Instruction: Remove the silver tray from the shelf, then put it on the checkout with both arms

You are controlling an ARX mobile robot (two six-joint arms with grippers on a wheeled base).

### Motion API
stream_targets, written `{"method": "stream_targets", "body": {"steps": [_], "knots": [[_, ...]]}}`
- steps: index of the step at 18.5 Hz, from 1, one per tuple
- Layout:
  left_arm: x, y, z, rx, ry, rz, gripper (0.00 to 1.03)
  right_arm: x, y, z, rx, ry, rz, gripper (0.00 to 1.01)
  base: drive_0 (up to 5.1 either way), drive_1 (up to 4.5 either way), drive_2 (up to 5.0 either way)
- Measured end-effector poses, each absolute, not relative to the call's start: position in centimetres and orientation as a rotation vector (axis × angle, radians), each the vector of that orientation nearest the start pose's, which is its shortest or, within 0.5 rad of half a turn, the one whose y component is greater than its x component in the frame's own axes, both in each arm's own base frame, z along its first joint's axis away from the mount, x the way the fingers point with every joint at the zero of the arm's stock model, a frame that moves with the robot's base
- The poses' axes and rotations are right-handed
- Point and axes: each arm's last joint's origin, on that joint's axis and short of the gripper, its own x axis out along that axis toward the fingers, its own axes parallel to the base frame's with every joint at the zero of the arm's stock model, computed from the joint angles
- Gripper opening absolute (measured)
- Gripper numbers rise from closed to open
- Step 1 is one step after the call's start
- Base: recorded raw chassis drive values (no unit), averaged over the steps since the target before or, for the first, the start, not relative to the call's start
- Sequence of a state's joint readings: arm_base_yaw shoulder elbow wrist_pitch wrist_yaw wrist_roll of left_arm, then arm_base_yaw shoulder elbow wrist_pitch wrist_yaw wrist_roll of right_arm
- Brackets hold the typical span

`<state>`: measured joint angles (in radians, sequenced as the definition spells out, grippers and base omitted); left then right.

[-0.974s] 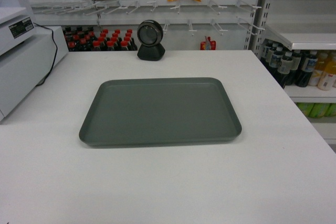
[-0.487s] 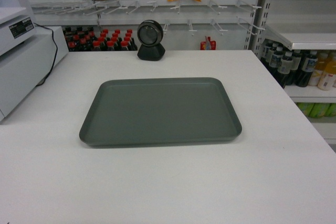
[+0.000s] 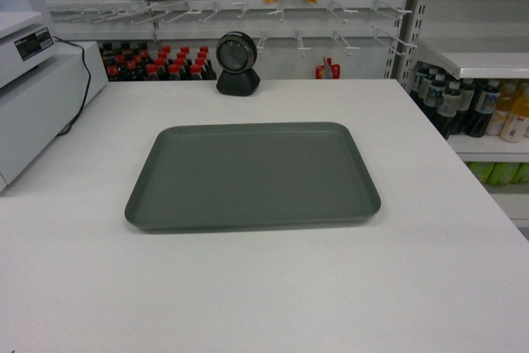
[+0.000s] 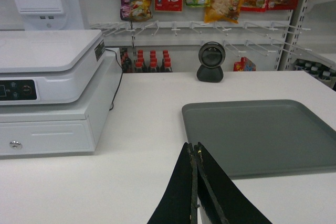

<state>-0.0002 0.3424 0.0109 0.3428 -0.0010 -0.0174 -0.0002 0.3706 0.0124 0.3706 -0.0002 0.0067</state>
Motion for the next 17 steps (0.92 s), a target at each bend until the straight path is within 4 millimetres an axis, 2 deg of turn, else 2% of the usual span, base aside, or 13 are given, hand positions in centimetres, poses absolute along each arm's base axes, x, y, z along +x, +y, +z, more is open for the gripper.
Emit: {"method": "stream_targets", "body": {"steps": [15,17], "knots": [[10.8,0.0,17.0,-0.017,-0.012,0.001,0.01,10.9,0.0,17.0,0.007,-0.013,0.000,0.02,0.0,0.00,0.0],[9.8,0.0,16.4,-0.017,0.022,0.000,0.01,10.4,0.0,16.6,0.007,0.026,0.000,0.02,0.0,0.00,0.0]]}}
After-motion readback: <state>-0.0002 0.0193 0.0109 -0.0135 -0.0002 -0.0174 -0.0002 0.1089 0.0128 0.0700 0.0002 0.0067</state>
